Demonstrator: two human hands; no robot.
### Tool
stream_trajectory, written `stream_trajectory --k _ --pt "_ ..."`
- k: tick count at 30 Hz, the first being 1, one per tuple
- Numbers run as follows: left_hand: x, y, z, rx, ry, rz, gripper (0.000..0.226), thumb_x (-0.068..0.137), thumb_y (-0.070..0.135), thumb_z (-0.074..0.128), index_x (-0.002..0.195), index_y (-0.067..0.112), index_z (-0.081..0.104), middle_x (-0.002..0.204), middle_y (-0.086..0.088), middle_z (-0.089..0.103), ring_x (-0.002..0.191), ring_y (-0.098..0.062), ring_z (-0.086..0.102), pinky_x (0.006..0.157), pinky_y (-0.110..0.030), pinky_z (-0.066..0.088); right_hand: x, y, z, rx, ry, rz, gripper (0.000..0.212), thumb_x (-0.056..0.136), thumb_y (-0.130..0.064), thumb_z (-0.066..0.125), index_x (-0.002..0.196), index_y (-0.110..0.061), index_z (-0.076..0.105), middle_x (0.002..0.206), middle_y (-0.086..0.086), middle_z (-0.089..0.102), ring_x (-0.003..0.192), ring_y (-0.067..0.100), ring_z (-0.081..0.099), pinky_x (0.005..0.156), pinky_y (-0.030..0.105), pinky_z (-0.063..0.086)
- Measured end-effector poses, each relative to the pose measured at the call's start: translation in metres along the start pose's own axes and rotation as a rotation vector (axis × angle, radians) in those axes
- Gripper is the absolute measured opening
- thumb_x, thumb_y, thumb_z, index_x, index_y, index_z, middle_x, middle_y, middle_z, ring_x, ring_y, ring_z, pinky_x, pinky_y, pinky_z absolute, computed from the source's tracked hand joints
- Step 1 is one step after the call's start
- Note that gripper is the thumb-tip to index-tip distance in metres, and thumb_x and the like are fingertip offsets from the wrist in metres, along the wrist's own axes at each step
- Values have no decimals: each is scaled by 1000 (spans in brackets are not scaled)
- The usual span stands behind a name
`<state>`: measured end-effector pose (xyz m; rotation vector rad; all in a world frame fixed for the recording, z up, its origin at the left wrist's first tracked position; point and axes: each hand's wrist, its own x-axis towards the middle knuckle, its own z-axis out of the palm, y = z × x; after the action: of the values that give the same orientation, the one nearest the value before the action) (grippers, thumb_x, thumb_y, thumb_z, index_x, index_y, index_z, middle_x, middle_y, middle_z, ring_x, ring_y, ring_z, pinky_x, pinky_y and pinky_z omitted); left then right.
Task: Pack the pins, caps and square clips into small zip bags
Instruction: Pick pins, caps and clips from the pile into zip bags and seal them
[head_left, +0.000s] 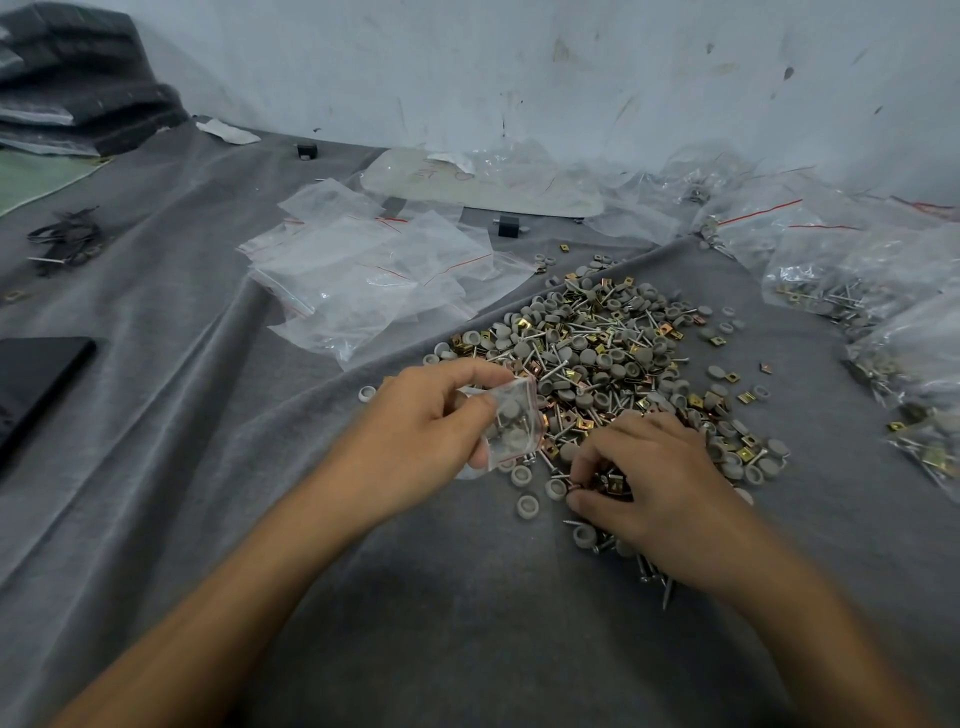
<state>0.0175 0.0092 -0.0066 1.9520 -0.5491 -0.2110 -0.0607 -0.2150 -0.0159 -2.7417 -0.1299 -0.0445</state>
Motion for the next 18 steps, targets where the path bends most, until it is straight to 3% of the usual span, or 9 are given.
stream_trajectory --k 7,10,13,15,18 --pt "1 -1 0 -3 2 0 36 88 45 49 119 39 68 60 3 70 49 -2 50 56 -26 41 2 -4 2 154 266 -55 10 89 -39 64 86 -37 54 79 -23 55 92 -4 50 80 28 33" --pt "1 -1 0 -3 2 -1 36 88 45 49 118 38 68 60 4 70 49 -3 50 56 -28 41 3 -3 1 201 267 -55 3 92 -37 60 96 -38 58 81 -27 61 94 -6 53 80 31 40" --pt "1 0 0 -7 6 -4 36 87 47 49 117 38 68 59 4 69 49 -3 50 56 -27 41 4 -1 2 254 232 -51 18 98 -32 58 116 -36 59 93 -41 60 89 -4 57 69 21 40" --pt "1 1 0 -4 8 -5 36 87 48 49 116 38 68 59 4 69 49 -2 50 56 -27 42 4 -1 2 314 236 -42 21 99 -31 60 118 -38 59 93 -32 65 80 1 61 62 14 39" --pt "1 2 0 1 5 -10 36 88 45 49 118 37 68 59 4 69 51 -5 52 57 -29 43 4 -4 4 421 273 -37 15 97 -30 63 111 -37 63 89 -22 69 81 0 64 65 9 43"
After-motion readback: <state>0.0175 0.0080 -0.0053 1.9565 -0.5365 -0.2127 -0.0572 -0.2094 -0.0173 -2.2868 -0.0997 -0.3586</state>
